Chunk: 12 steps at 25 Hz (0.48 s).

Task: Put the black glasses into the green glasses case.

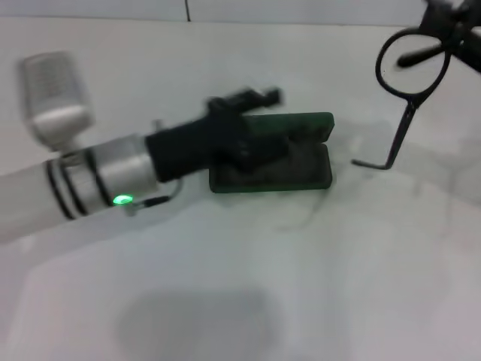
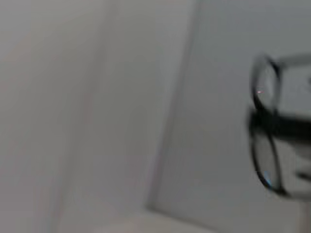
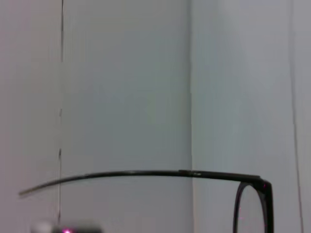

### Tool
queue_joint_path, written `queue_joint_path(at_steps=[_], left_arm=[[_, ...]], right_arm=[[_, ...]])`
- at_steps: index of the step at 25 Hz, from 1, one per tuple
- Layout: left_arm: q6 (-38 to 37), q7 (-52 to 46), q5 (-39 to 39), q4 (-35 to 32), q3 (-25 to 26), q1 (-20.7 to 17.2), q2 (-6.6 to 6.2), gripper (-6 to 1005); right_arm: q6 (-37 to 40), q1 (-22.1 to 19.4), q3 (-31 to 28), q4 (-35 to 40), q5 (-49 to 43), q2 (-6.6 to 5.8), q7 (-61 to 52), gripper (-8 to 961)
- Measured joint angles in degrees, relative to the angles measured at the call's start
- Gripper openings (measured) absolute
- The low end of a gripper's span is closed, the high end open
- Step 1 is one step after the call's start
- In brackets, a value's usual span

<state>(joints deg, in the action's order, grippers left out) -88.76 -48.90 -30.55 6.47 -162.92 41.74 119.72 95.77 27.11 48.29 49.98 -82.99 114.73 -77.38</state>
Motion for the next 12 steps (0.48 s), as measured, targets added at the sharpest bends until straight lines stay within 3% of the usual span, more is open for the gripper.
queue_joint_path(at_steps=[6, 12], left_arm=[[2.98, -1.52, 13.55, -6.84, -0.03, 8.77, 0.20, 699], [1.27, -1.55, 15.56, -9.80, 0.37, 11.03, 0.06, 699]], right_arm=[[-1.99, 3.97, -0.49, -12.27, 5.44, -0.66, -0.05, 105], [-6.49, 5.68, 0.19, -17.11, 4.25, -0.74, -1.46, 105]])
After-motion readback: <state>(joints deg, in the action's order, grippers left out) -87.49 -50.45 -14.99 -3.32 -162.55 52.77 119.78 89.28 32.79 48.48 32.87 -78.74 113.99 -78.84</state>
